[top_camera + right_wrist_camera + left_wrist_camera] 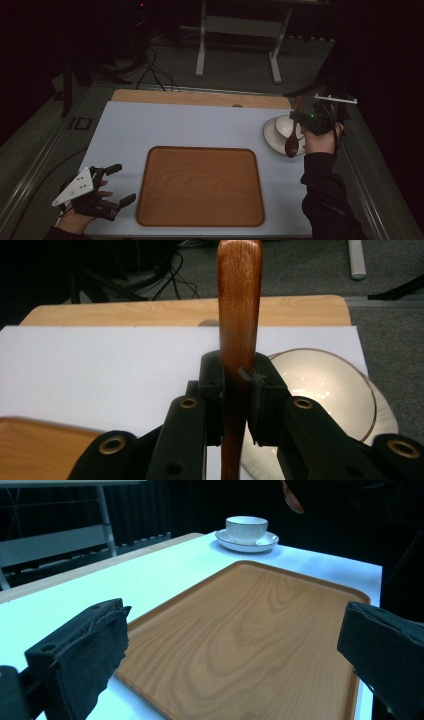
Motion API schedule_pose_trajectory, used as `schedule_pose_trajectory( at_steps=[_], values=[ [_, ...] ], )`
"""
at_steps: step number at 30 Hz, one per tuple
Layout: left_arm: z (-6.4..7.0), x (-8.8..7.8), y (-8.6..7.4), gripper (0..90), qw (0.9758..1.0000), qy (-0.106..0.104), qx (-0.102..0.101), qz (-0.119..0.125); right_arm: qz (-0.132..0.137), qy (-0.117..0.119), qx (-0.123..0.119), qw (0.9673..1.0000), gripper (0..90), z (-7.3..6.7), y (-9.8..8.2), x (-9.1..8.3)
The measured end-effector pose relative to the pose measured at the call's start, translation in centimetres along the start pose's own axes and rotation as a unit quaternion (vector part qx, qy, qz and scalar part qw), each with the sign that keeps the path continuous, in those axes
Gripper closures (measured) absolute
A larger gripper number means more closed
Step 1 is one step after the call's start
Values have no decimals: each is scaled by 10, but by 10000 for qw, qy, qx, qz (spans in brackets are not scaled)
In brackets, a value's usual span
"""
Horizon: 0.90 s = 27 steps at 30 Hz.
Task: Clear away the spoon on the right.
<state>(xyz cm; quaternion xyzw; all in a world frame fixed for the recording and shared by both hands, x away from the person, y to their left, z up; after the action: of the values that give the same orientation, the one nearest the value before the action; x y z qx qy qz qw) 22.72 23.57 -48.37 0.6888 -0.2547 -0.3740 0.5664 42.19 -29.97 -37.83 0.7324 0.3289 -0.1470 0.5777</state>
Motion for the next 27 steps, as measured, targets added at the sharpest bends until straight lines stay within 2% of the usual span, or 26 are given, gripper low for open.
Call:
schedule_pose_trajectory(
  at_steps=[17, 27],
  values=[
    [1, 0, 0, 0, 10000, -18, 34, -24, -177, 200, -56, 9996, 787, -28, -36, -17],
    [1, 0, 1, 0, 10000, -21, 38, 9, -386, 436, -164, 9982, 788, -56, -66, -21]
  ],
)
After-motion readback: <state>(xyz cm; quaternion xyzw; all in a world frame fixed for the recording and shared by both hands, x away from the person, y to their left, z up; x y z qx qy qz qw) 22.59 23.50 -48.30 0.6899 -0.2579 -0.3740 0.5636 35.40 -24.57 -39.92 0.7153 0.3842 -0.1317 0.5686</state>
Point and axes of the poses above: each handheld gripper's, and its own axes: x roughly forward along the jaws, y roughly out of its top, z roughly to its right, the point moved 4 cm from there along x, roughly forward along the jaws, and after that the axes turned 6 degrees about x, right-handed, at the moved point
